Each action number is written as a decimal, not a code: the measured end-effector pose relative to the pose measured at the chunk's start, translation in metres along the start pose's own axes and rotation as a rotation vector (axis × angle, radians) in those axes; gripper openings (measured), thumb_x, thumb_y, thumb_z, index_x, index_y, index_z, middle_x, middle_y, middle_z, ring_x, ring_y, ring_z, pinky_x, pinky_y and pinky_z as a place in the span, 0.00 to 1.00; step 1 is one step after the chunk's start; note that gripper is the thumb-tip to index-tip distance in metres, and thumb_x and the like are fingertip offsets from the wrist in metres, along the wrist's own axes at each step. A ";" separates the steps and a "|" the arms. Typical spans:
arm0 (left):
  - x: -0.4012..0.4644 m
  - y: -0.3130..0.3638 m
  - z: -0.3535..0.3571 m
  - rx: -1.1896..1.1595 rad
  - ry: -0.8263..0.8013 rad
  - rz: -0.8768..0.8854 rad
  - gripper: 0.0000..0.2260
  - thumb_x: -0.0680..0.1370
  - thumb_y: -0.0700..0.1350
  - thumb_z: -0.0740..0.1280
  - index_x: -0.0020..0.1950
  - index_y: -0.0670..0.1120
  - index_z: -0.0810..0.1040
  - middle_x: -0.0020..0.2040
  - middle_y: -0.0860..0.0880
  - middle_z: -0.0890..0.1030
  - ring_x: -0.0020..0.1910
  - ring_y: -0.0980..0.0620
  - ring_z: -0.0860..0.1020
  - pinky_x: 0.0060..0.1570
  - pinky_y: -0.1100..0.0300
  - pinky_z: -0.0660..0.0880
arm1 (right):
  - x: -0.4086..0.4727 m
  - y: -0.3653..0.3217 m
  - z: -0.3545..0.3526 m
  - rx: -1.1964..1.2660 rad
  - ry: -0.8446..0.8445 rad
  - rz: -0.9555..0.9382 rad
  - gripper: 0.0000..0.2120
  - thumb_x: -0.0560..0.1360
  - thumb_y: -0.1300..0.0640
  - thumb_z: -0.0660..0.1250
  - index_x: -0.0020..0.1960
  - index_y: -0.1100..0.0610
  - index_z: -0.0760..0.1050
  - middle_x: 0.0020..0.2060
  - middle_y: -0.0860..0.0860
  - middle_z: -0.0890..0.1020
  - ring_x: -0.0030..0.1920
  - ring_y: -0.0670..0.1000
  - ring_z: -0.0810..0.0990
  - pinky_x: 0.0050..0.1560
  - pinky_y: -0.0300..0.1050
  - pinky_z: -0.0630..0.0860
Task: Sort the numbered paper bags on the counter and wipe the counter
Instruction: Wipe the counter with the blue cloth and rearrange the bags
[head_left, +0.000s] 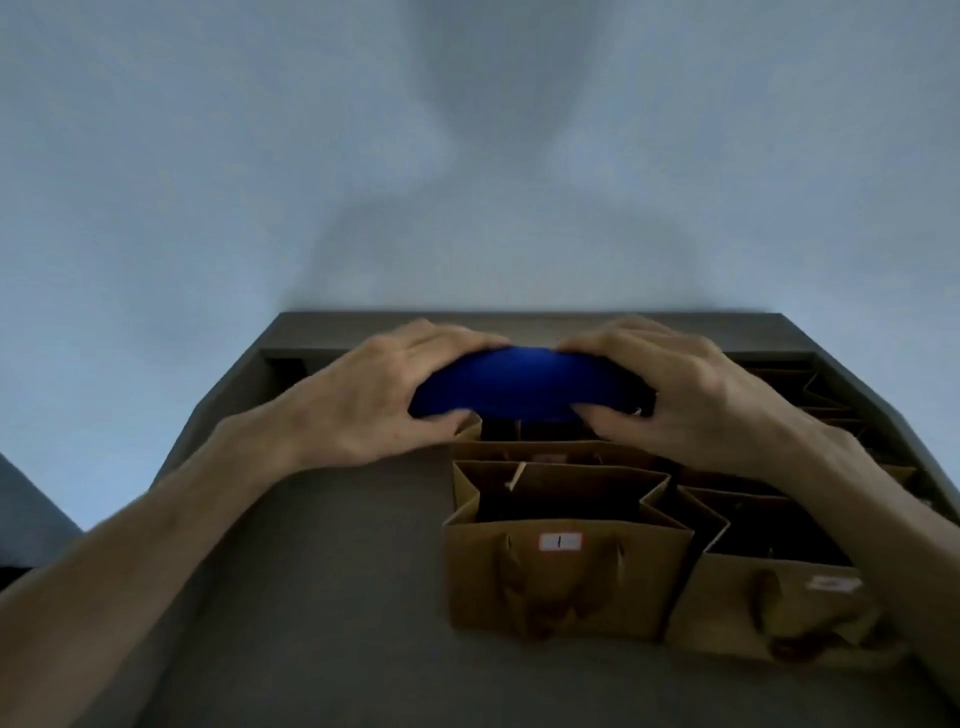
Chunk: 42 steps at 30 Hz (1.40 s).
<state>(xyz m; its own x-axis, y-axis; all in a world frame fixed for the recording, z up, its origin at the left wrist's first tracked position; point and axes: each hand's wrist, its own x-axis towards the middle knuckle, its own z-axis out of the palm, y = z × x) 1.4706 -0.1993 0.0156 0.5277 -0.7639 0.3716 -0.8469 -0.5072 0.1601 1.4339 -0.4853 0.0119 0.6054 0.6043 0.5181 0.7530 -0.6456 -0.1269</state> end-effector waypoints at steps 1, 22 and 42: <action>0.014 -0.009 0.001 0.002 0.011 -0.024 0.28 0.76 0.48 0.68 0.74 0.53 0.62 0.62 0.61 0.68 0.57 0.71 0.69 0.57 0.78 0.65 | 0.008 0.012 0.000 0.000 -0.001 0.030 0.22 0.75 0.53 0.68 0.67 0.57 0.71 0.55 0.50 0.80 0.51 0.41 0.76 0.54 0.35 0.74; 0.145 -0.127 0.107 0.083 0.031 -0.300 0.24 0.79 0.42 0.65 0.73 0.51 0.65 0.70 0.49 0.72 0.69 0.49 0.68 0.70 0.49 0.64 | 0.069 0.160 0.075 -0.030 -0.183 0.510 0.20 0.79 0.56 0.64 0.69 0.51 0.64 0.63 0.55 0.74 0.61 0.56 0.74 0.61 0.54 0.72; 0.000 0.000 0.089 -0.321 0.036 -0.126 0.10 0.78 0.47 0.66 0.59 0.53 0.79 0.63 0.59 0.75 0.65 0.64 0.70 0.63 0.68 0.69 | -0.051 -0.004 0.034 0.117 -0.331 0.338 0.11 0.74 0.39 0.62 0.53 0.40 0.77 0.59 0.35 0.74 0.62 0.34 0.68 0.58 0.29 0.68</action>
<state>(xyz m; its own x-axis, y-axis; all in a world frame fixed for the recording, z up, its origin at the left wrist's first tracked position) 1.4768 -0.2352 -0.0658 0.6319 -0.6855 0.3615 -0.7555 -0.4410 0.4845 1.4087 -0.4980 -0.0427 0.8563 0.4979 0.1372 0.5124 -0.7862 -0.3455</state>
